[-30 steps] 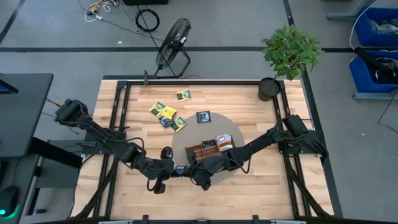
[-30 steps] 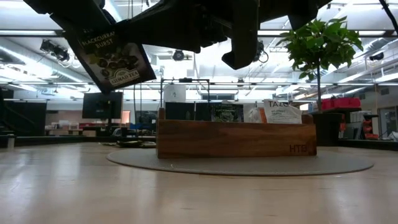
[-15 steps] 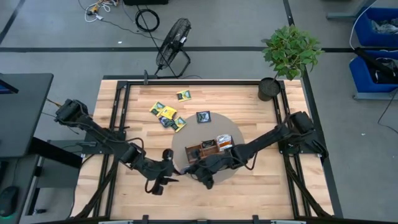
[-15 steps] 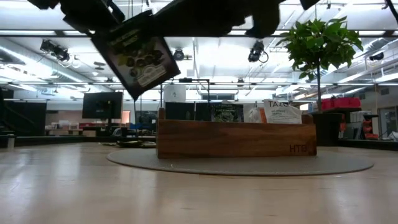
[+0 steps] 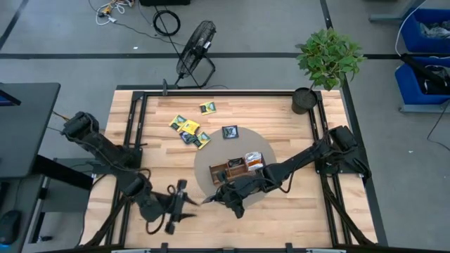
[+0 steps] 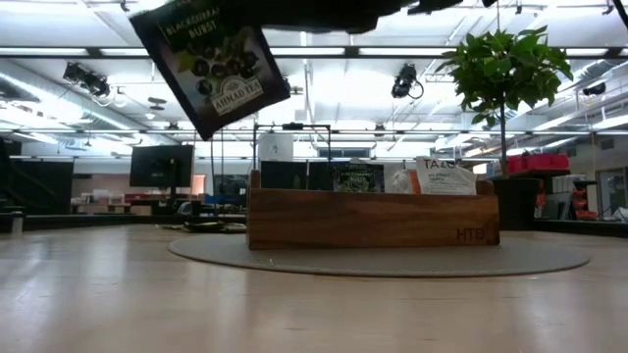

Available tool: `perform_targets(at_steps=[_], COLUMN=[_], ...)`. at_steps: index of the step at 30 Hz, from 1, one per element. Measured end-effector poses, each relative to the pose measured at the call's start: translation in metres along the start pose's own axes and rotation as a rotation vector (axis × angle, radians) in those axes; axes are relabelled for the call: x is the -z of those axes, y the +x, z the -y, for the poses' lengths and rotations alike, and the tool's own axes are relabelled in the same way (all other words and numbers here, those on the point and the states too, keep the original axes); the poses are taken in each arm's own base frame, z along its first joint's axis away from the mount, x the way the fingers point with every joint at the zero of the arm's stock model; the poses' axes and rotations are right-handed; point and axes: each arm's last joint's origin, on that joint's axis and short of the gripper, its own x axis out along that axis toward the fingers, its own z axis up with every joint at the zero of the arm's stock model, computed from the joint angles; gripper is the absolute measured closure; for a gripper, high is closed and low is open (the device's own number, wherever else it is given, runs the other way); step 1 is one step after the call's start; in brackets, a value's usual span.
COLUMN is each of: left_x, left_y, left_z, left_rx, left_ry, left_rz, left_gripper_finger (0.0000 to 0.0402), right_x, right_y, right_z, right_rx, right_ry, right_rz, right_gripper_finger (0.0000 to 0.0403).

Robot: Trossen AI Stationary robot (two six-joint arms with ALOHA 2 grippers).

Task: Pick & Place Tea
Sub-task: Put the purple tea bag into the middle section of the wooden organizer

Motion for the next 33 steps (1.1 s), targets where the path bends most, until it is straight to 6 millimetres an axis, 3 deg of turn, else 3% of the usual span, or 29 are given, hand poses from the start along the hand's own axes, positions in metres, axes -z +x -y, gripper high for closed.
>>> perform_targets(at_steps=[6, 9, 13, 18, 23, 33], left_x=[-0.014, -0.008, 0.010, 0.025, 0.046, 0.085], left_y=[-0.006, -0.005, -0.003, -0.004, -0.010, -0.032], left_z=[0.014, 0.005, -0.009, -0.020, -0.032, -0.069], left_rx=[0.216, 0.300, 0.255, 0.250, 0.232, 0.176], left_ry=[0.061, 0.060, 0.058, 0.048, 0.055, -0.043], left_rz=[0.215, 0.342, 0.312, 0.352, 0.420, 0.497], left_gripper_finger=[0.0260, 0.0267, 0.0276, 0.0282, 0.0282, 0.0282], right_x=[-0.004, 0.005, 0.014, 0.017, 0.041, 0.088], right_y=[-0.004, -0.007, -0.024, -0.063, -0.092, -0.104], right_z=[-0.015, -0.029, -0.038, -0.028, -0.019, 0.000], right_rx=[0.001, 0.002, 0.092, 0.170, 0.255, 0.335], right_ry=[0.041, 0.086, 0.111, 0.148, 0.190, 0.271], right_rz=[0.036, 0.086, 0.099, 0.174, 0.144, 0.092], right_gripper_finger=[0.0403, 0.0403, 0.0403, 0.0403, 0.0403, 0.0403])
